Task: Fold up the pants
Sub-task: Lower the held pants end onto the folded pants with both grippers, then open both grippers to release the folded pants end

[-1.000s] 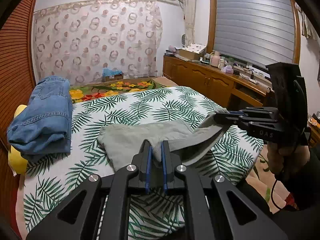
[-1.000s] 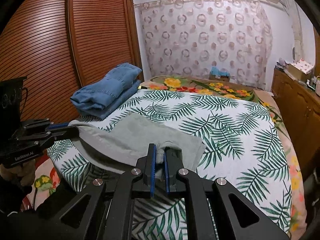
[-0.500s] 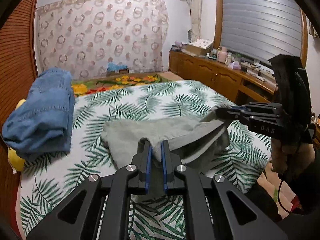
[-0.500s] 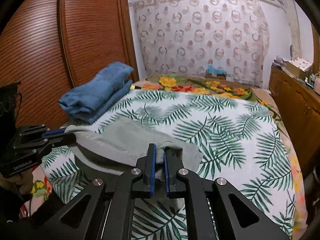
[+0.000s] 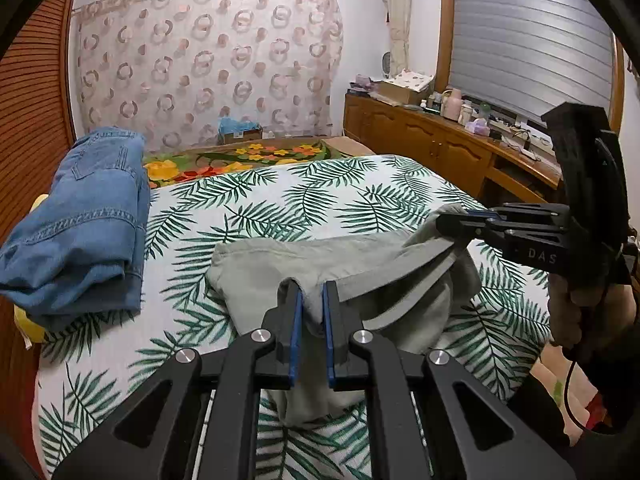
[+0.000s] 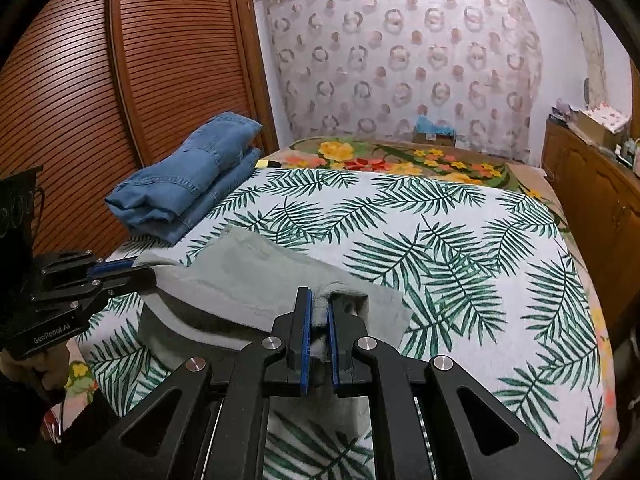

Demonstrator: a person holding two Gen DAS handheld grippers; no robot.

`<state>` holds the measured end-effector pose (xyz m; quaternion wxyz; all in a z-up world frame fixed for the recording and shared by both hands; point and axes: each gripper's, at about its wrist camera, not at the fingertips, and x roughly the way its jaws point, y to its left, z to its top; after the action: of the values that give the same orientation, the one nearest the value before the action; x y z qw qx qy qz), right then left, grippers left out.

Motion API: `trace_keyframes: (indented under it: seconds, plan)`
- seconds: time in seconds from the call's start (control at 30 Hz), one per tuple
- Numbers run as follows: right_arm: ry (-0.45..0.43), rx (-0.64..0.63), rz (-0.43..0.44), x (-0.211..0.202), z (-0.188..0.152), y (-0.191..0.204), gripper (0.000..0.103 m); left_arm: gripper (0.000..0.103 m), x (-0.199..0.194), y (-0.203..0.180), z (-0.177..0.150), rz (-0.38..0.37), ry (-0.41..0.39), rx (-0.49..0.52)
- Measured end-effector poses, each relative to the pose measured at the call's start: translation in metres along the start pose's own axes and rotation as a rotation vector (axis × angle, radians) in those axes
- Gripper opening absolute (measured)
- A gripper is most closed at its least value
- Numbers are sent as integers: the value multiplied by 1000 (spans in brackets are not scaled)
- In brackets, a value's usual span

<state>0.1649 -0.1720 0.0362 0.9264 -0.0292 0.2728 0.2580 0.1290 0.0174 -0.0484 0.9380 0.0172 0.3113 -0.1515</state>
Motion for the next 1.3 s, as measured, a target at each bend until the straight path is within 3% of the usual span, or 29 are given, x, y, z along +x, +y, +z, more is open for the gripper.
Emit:
trace_keyframes:
  seconds: [0.73, 0.83, 0.93, 0.97, 1.07, 1.2, 1.3]
  plan:
    - [51, 19, -38, 32, 10, -2, 7, 10, 17, 2, 14, 17, 17, 11]
    - [51, 31, -32, 31, 12, -3, 7, 17, 13, 3, 13, 17, 6, 9]
    - [44, 28, -31, 29, 12, -2, 7, 41, 11, 2, 11, 37, 0, 26]
    - [45, 26, -32, 29, 12, -2, 7, 53, 10, 2, 10, 38, -4, 29]
    - [39, 17, -38, 27, 12, 0, 7, 70, 6, 5, 7, 23, -12, 20]
    - [34, -10, -72, 23, 11, 2, 24, 73, 4, 9, -1, 21, 0, 0]
    - [26, -24, -100, 15, 10, 1, 28, 73, 3, 9, -9, 31, 20, 8]
